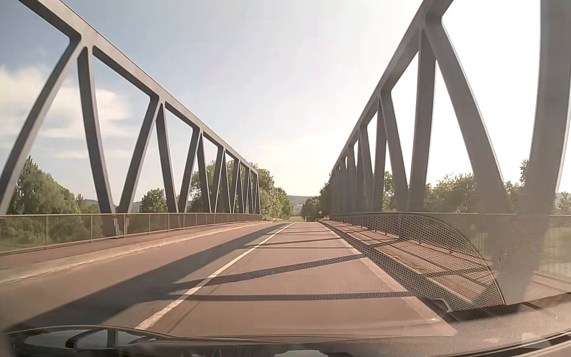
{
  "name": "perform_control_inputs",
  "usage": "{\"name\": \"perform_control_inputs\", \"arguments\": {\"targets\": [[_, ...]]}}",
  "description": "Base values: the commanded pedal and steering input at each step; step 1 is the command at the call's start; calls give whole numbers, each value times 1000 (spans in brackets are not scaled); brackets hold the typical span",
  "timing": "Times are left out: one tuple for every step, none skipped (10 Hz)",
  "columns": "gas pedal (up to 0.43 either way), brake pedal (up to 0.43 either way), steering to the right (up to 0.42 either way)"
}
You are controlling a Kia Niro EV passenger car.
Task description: Follow the waypoints while adhering to traffic rules and regulations
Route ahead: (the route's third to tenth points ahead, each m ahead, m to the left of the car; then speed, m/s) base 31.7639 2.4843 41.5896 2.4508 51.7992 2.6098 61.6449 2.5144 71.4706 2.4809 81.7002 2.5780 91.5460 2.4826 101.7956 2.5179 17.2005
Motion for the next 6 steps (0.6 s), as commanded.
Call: {"name": "perform_control_inputs", "arguments": {"targets": [[177,0,-1],[177,0,-1],[177,0,-2],[177,0,-2],[177,0,-3],[177,0,-3]]}}
